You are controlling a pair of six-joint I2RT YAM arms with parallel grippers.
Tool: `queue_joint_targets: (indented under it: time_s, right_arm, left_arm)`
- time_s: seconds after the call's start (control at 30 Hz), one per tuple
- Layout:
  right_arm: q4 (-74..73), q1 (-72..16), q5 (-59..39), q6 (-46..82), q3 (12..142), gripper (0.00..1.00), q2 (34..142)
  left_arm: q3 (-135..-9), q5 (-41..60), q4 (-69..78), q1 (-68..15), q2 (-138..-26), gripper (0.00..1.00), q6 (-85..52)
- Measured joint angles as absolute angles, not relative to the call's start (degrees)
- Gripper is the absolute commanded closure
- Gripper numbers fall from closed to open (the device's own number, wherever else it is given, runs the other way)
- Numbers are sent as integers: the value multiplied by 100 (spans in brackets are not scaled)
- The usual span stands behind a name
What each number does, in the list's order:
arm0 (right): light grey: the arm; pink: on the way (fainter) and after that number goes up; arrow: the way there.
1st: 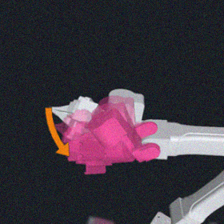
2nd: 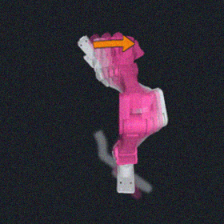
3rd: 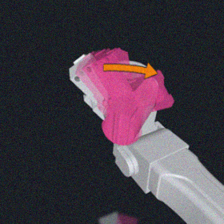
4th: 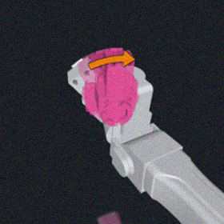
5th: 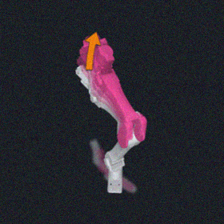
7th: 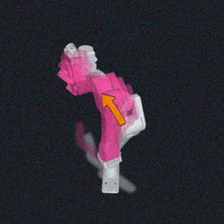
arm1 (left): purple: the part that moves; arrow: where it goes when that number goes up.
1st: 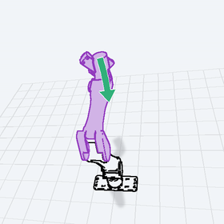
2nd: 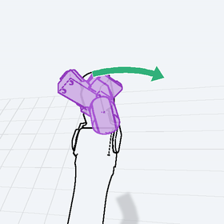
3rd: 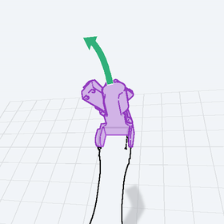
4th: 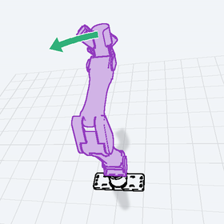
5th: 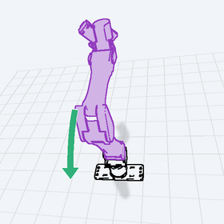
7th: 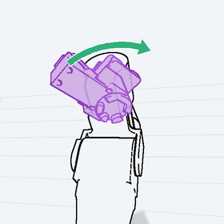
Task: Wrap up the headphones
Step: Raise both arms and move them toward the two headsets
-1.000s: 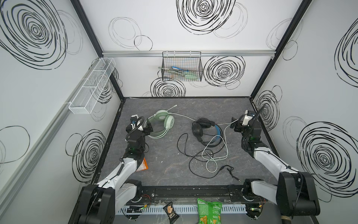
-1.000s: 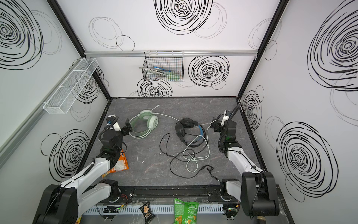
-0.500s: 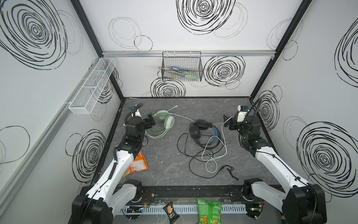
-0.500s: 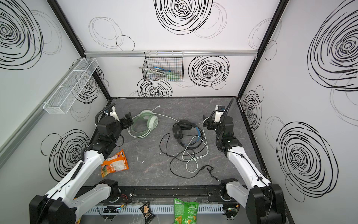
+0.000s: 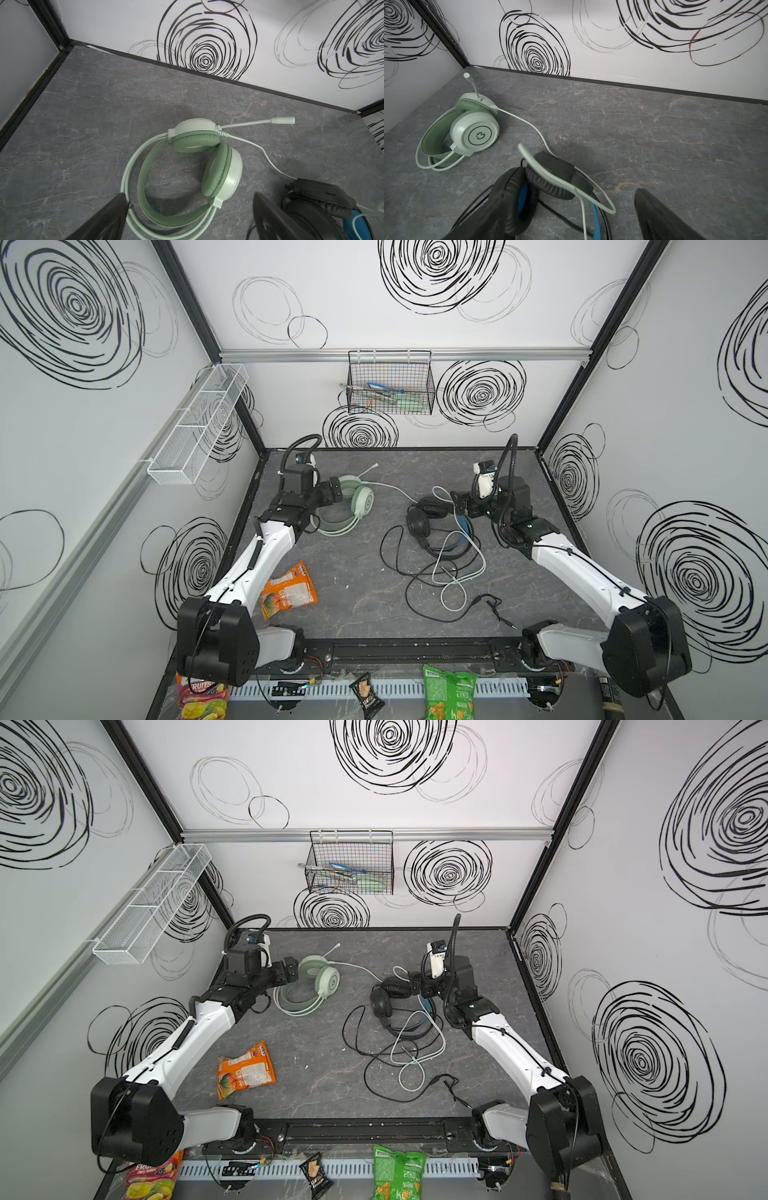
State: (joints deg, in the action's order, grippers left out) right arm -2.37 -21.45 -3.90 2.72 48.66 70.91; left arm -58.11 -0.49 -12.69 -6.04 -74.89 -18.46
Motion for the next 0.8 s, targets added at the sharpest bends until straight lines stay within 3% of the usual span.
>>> queue_joint_targets:
  time_s: [0.8]
  right_arm:
    - [-412,-2261,-757,102,5502,3,7942]
  left_arm:
    - [-6254,-104,-1791,-375,-8368,4,-1708]
